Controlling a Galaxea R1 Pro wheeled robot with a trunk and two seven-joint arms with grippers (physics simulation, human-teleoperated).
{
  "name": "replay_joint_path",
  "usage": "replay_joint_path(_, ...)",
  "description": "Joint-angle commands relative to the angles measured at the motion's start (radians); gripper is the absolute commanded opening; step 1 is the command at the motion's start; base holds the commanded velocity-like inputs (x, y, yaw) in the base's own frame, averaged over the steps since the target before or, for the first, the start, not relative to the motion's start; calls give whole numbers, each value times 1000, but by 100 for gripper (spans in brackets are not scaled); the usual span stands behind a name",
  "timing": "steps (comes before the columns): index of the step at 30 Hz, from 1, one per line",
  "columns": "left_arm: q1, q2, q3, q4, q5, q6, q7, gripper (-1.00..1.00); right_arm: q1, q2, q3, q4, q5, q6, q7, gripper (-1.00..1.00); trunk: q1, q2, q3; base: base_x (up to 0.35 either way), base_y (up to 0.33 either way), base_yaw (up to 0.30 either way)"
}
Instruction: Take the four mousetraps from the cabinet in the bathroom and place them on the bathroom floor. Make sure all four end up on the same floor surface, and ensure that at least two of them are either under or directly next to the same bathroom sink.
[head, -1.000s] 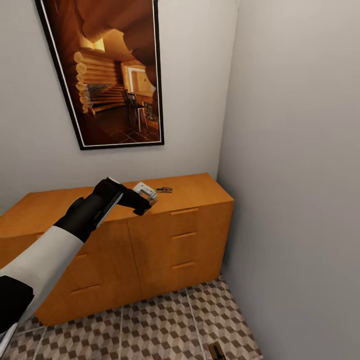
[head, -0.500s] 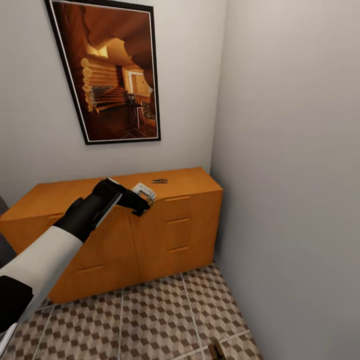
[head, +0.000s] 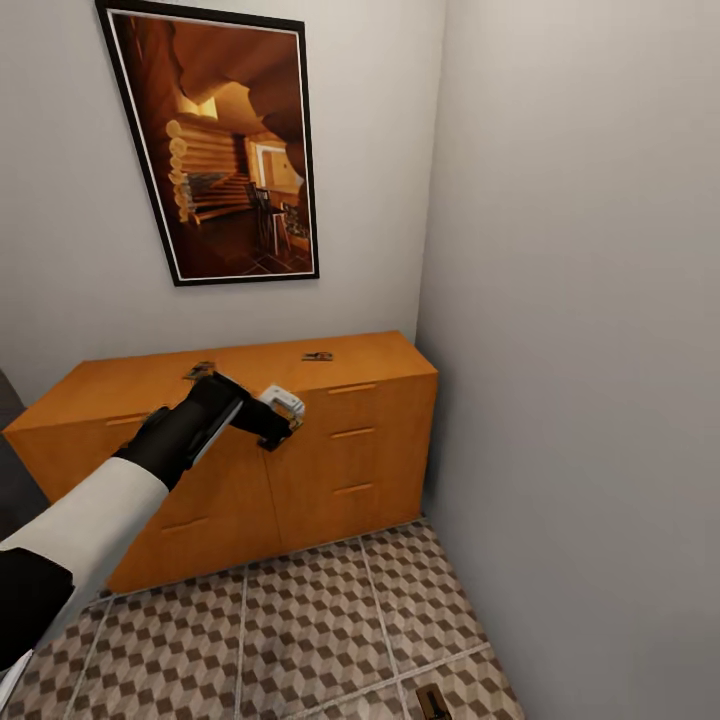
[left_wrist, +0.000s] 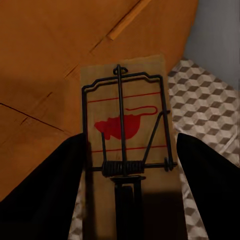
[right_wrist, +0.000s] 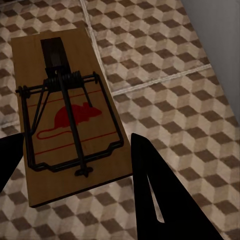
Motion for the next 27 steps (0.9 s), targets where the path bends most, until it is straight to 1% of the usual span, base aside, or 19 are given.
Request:
replay_joint_path(1, 12, -3, -3, 12, -2, -5, -4, -100, -1, 0, -2, 1, -5, -4, 4, -100, 0, -1, -1, -3, -1, 0)
replay_joint_path(7, 97, -23, -5, 61, -3, -107, -3, -100, -1, 0, -1, 1, -5, -4, 4, -100, 0, -1, -1, -1, 0, 0)
replay_joint_path(9, 121, -31, -6, 91, -2, -123, -3, -100, -1, 0, -2, 1, -5, -4, 4, -100, 0, -1, -1, 0, 0, 0)
replay_joint_path(11, 144, -34, -10, 111, -2, -133, -3, -100, -1, 0, -1, 1, -5, -4, 4, -100, 0, -1, -1, 0, 0, 0)
replay_joint_path(12, 163, -35, -18, 124, -3, -149, -3, -100, -1, 0, -1, 1, -5, -4, 4, -100, 0, -1, -1, 0, 0, 0)
replay_joint_path(13, 183, -36, -30, 139, -3, -178, -3, -100, -1, 0, -2, 1, -5, -4, 4, -100, 0, -1, -1, 0, 0, 0)
replay_joint_path(15, 221, -37, -54, 182, -3, -263, -2, -100, -1, 0, -2, 1, -5, -4, 4, -100, 0, -1, -1, 0, 0, 0)
replay_joint_path(16, 230, -37, -59, 197, -3, -286, -2, -100, -1, 0, -2, 1, -5, -4, 4, -100, 0, -1, -1, 0, 0, 0)
replay_joint_path(18, 259, -38, -69, 270, -2, -371, -1, -100, -1, 0, -1, 1, -5, -4, 4, -100, 0, -1, -1, 0, 0, 0)
replay_joint_path(19, 266, -39, -71, 291, -2, -392, -1, -100, -1, 0, -1, 1, -5, -5, 4, -100, 0, -1, -1, 0, 0, 0)
replay_joint_path(21, 288, -41, -73, 382, -1, -475, 0, -100, -1, 0, -2, 0, -5, -5, 4, -100, 0, -1, -1, 0, 0, 0)
replay_joint_path(23, 313, -43, -75, 477, 0, -571, 0, -100, -1, 0, -3, 0, -5, -5, 3, -100, 0, -1, -1, 0, 0, 0)
replay_joint_path(24, 318, -44, -75, 501, 1, -599, 0, -100, -1, 0, -3, 0, -4, -5, 3, -100, 0, -1, -1, 0, 0, 0)
replay_joint_path(27, 351, -48, -74, 657, 5, -779, 0, -100, -1, 0, -3, -1, -4, -7, 2, -100, 0, -1, -1, 0, 0, 0)
